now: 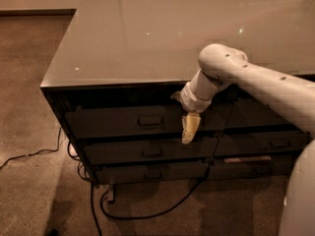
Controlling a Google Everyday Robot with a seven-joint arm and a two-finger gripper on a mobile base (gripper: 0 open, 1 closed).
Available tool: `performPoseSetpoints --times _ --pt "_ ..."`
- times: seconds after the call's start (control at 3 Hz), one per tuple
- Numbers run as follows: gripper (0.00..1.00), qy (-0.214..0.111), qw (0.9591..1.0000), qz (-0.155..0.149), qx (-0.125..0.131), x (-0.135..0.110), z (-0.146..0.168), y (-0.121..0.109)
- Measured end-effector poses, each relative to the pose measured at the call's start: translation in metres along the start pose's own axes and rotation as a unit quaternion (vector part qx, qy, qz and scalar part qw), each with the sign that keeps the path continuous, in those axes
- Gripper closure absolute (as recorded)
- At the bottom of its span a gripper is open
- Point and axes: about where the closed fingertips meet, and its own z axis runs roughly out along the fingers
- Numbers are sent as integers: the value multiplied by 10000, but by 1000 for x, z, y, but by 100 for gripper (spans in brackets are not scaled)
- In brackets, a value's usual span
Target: Open top drawer
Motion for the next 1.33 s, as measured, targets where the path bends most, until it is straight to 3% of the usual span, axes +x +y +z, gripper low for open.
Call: performPoseSetpoints --times 0.33,0.67,1.33 --pt "0 84 9997 79 -227 4 27 6" --pt "19 173 9986 181 -459 9 50 15" --pt "65 174 9986 182 -458 5 40 14"
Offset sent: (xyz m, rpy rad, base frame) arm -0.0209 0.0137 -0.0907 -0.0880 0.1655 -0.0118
